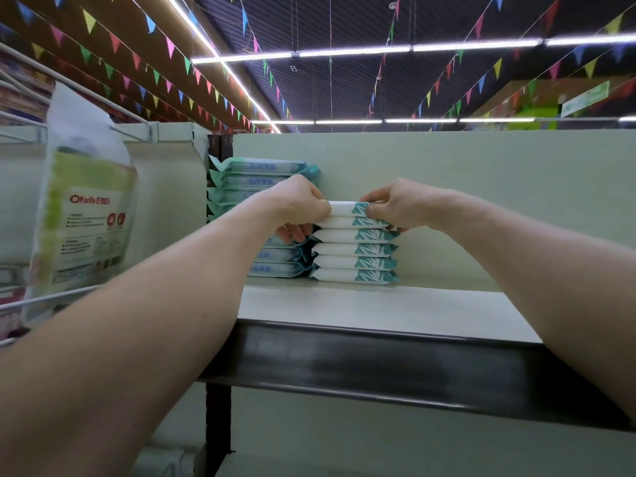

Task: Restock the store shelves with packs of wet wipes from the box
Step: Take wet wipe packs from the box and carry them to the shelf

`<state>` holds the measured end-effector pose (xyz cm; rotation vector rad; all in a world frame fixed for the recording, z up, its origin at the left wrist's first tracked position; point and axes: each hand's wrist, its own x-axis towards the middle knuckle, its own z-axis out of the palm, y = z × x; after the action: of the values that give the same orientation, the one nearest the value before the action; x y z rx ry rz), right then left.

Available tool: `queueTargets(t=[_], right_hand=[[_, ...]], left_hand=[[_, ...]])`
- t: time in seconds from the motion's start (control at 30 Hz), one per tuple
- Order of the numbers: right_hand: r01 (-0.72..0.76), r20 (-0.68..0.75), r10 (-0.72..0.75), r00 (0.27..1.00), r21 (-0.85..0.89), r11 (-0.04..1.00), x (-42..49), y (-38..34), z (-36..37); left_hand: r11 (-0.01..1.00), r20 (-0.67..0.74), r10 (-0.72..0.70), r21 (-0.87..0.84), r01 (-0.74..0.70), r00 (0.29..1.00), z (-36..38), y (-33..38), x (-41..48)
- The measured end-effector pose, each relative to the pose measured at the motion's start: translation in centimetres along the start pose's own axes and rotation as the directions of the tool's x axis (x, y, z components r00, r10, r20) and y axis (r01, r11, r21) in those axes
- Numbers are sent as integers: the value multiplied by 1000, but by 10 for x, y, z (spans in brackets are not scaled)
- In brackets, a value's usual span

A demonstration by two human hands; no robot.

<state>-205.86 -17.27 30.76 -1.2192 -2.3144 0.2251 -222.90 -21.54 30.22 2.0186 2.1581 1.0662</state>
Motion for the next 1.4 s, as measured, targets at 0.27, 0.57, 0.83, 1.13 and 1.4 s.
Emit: queueTargets(t=[0.27, 0.57, 0.83, 1.13, 1.4], right_hand=[[31, -127, -18, 992, 101, 994, -5, 14, -11], [32, -248, -24, 968, 26, 999, -2, 9, -9], [10, -188, -21, 982, -60, 998, -5, 11, -13], [57, -245, -82, 966, -105, 993, -8, 16, -13], [33, -232, -68, 970, -153, 988, -11, 13, -13]], left_hand=[[1000, -29, 11, 30, -11, 1000, 5, 0, -1], [993, 10, -13, 117, 12, 1000, 4, 3, -3], [976, -7, -17, 219, 18, 1000, 2, 1, -1], [978, 32, 31, 206, -37, 999, 7, -2, 0], [987, 111, -17, 162, -1, 994, 7, 0, -5]])
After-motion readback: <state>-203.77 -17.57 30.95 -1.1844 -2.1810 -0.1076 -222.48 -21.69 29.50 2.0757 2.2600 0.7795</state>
